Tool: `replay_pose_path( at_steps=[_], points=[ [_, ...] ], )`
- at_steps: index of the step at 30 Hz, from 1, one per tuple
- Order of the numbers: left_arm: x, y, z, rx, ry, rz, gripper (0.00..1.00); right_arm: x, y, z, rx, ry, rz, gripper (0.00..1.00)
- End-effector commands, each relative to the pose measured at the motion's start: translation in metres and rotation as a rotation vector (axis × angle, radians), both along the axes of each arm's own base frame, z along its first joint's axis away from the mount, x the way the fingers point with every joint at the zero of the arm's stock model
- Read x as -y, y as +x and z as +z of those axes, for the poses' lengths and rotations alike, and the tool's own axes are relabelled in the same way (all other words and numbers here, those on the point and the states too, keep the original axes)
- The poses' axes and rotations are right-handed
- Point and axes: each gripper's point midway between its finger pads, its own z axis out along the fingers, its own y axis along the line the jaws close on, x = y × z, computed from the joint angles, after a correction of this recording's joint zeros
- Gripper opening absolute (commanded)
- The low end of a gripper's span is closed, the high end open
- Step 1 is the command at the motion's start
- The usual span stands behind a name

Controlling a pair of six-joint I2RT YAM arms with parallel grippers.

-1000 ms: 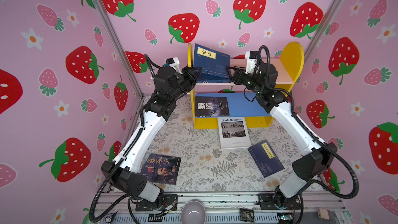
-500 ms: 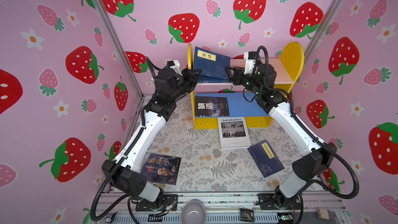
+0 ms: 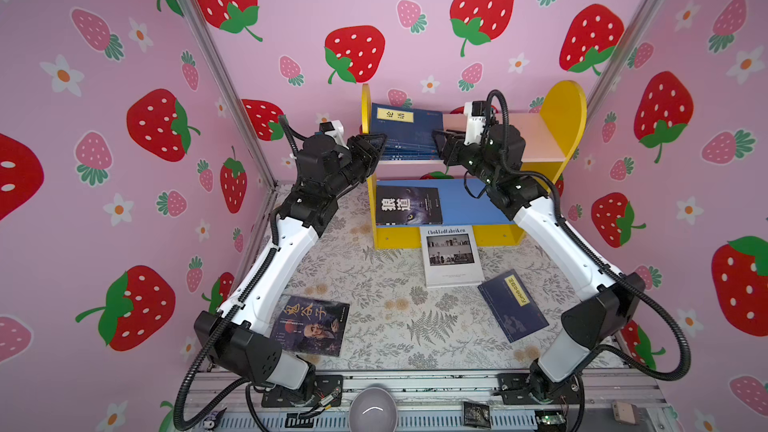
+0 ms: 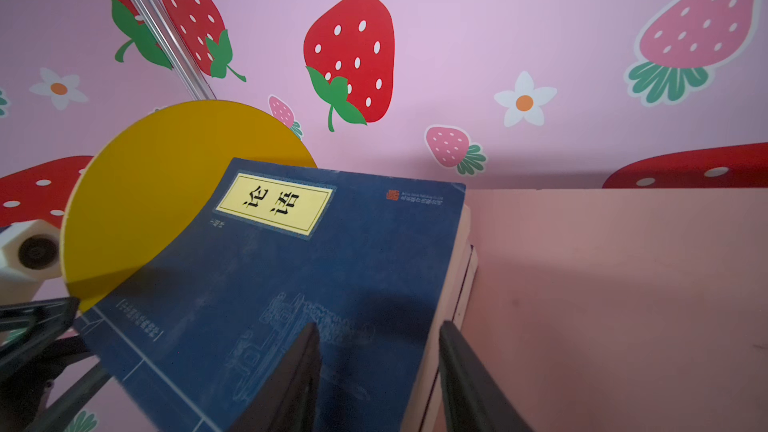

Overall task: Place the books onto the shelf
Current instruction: 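Push the navy book flush onto the stack and open both grippers, then lower both grippers to the navy yellow-label book on the floor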

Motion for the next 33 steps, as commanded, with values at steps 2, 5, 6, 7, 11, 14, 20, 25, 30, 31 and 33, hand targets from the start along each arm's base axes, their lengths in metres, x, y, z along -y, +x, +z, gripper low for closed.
replay_pose_path(
  at_steps=[2, 5, 6, 7, 11, 14, 20, 25, 30, 31, 33],
  points=[
    [-0.025, -0.008, 0.016, 0.058, -0.017, 0.081, 0.47, -0.003, 0.005, -0.025, -0.051, -0.070, -0.020, 0.48],
    [-0.037, -0.016, 0.015, 0.067, 0.006, 0.125, 0.52, -0.004, 0.005, -0.027, -0.052, -0.072, -0.015, 0.47],
    [-0.041, -0.018, 0.014, 0.070, 0.018, 0.138, 0.54, -0.004, 0.006, -0.027, -0.053, -0.073, -0.012, 0.47],
    [-0.046, -0.020, 0.013, 0.066, 0.030, 0.149, 0.55, -0.005, 0.005, -0.026, -0.050, -0.070, -0.005, 0.47],
    [-0.067, -0.026, 0.004, 0.047, 0.066, 0.215, 0.56, -0.006, 0.002, -0.024, -0.044, -0.064, 0.007, 0.47],
    [-0.083, -0.031, -0.002, 0.048, 0.074, 0.271, 0.56, -0.008, 0.000, -0.020, -0.034, -0.059, 0.022, 0.48],
    [-0.087, -0.048, -0.003, 0.118, 0.244, 0.258, 0.60, -0.010, -0.017, 0.010, 0.055, -0.074, 0.094, 0.55],
    [-0.076, -0.077, -0.044, 0.131, 0.498, 0.119, 0.81, 0.039, -0.043, 0.056, 0.175, -0.133, -0.066, 0.69],
    [-0.077, -0.101, -0.107, 0.055, 0.565, 0.066, 0.97, 0.088, -0.089, 0.057, 0.199, -0.116, -0.155, 0.79],
    [-0.073, -0.105, -0.118, 0.035, 0.560, 0.043, 0.98, 0.096, -0.095, 0.045, 0.170, -0.118, -0.174, 0.80],
    [-0.059, -0.113, -0.142, 0.004, 0.551, -0.020, 1.00, 0.114, -0.101, 0.009, 0.080, -0.135, -0.231, 0.80]
  ],
)
